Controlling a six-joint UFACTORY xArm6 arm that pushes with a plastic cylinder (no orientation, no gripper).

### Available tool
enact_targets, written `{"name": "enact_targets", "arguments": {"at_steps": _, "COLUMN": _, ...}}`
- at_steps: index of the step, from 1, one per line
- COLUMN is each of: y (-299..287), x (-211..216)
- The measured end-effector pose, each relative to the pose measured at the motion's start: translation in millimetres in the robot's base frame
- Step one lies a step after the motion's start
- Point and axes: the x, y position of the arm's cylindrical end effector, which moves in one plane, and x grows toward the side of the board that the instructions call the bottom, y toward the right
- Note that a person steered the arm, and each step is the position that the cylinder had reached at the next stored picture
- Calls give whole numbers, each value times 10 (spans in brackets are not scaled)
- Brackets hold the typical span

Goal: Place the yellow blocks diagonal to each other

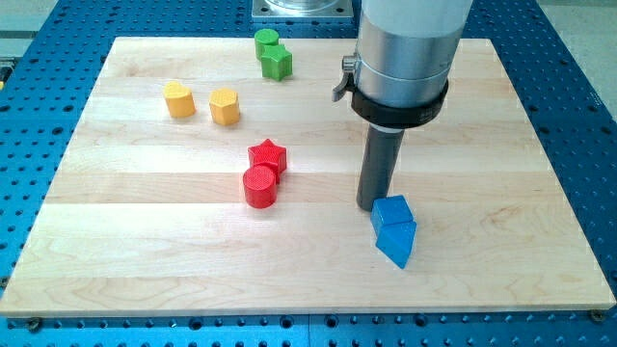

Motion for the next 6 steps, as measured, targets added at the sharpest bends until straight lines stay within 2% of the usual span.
{"name": "enact_targets", "arguments": {"at_steps": 1, "y": -20, "x": 1}}
{"name": "enact_targets", "arguments": {"at_steps": 2, "y": 200, "x": -462}}
{"name": "enact_targets", "arguments": {"at_steps": 3, "y": 178, "x": -1177}}
{"name": "enact_targets", "arguments": {"at_steps": 4, "y": -369, "x": -1547}}
{"name": "enact_targets", "arguments": {"at_steps": 5, "y": -1497, "x": -1170}}
{"name": "enact_targets", "arguments": {"at_steps": 6, "y": -2180, "x": -1078}}
